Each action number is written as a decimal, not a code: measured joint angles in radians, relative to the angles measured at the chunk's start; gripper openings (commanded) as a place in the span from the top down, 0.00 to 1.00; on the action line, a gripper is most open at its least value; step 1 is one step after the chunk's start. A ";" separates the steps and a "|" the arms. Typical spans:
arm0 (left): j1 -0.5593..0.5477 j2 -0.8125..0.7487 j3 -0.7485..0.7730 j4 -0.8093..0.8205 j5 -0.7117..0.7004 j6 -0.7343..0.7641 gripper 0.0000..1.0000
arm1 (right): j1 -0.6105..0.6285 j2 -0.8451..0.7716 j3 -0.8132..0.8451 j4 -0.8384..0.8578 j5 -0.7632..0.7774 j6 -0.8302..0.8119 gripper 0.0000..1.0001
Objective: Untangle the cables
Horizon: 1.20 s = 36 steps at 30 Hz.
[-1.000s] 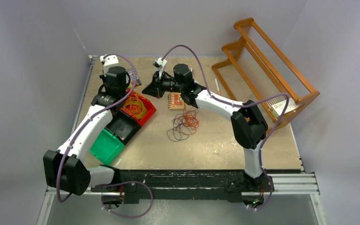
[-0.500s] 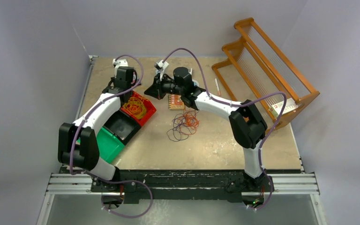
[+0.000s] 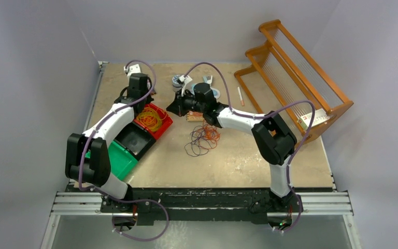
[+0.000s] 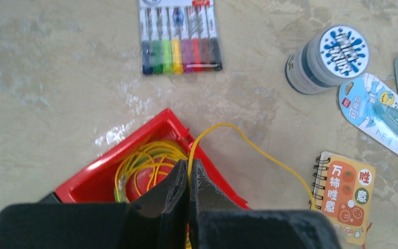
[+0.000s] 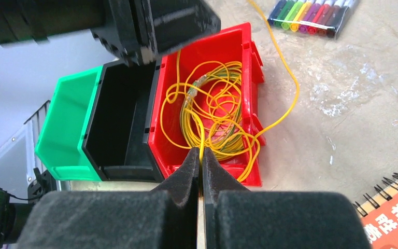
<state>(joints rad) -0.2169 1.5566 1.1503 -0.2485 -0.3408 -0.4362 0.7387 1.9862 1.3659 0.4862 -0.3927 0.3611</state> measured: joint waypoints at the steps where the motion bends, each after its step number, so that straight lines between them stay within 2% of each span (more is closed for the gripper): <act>1: 0.001 -0.005 -0.020 0.023 -0.003 -0.023 1.00 | 0.000 -0.003 -0.002 0.001 0.002 0.003 1.00; 9: 0.008 -0.110 -0.239 0.080 -0.100 -0.179 0.99 | 0.000 -0.051 -0.005 0.062 -0.008 0.006 1.00; 14: 0.017 -0.172 -0.296 0.098 -0.169 -0.254 0.89 | 0.000 -0.047 0.001 0.089 -0.064 0.006 1.00; 18: 0.025 -0.181 -0.305 0.113 -0.183 -0.287 0.76 | 0.000 -0.034 0.027 0.098 -0.099 0.008 1.00; 23: 0.035 -0.181 -0.305 0.111 -0.185 -0.307 0.66 | 0.000 -0.027 0.036 0.109 -0.117 0.021 1.00; 32: 0.051 -0.256 -0.304 0.068 -0.201 -0.310 0.49 | 0.000 0.018 0.076 0.121 -0.128 0.046 1.00; 36: 0.059 -0.299 -0.298 0.047 -0.215 -0.301 0.47 | 0.000 0.058 0.107 0.120 -0.127 0.059 1.00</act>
<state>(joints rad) -0.1581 1.2572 0.8528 -0.2012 -0.5560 -0.7372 0.7391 2.0438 1.4727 0.6064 -0.5201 0.4202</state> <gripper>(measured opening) 0.516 0.008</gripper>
